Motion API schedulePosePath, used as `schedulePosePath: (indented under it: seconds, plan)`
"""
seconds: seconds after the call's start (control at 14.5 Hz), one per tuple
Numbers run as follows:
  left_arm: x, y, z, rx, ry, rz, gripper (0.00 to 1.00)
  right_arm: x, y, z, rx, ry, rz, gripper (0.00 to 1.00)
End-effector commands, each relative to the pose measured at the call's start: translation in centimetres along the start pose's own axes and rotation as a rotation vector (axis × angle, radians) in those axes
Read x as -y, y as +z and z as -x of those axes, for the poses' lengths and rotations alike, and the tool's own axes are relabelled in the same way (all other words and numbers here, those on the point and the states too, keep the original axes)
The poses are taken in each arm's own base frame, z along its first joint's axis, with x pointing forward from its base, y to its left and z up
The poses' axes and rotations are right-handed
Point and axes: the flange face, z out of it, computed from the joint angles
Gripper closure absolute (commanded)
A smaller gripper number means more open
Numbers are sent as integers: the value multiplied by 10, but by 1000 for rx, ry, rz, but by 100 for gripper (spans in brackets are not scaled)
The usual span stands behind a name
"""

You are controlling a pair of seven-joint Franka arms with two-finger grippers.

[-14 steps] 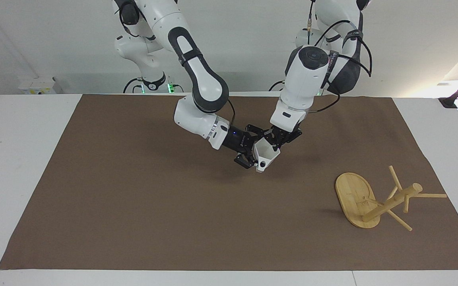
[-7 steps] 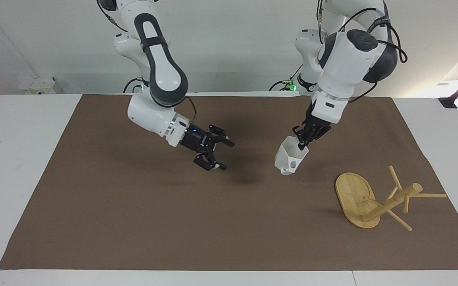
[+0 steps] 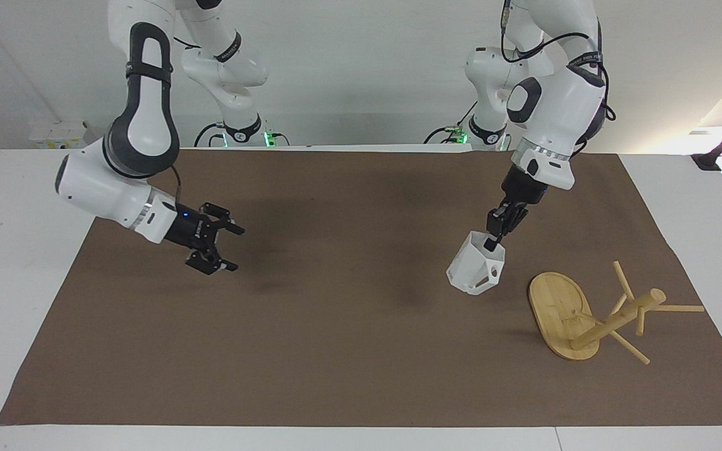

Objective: Hang cup on rack
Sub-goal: 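Carry the mug with the left gripper while the right gripper withdraws, then hook the mug handle onto a peg of the wooden mug tree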

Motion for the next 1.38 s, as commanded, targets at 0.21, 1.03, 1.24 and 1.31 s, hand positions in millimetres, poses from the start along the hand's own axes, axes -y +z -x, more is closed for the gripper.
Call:
schedulePosePath:
  seconds: [0.21,1.03,1.24,1.31]
  plan:
    - [58,30,0,-271,-63,117,100,9,-106,-1,393,354,15,0]
    - [92,55,-69,-405,-112,90,100,70,-220,-99,694,1267,203,0]
    - [110,54,-74,-404,-129,60,100,76,-233,-105,607,1506,319,0]
    - [115,52,-79,-408,-131,53,100,78,-234,-106,604,1569,355,0]
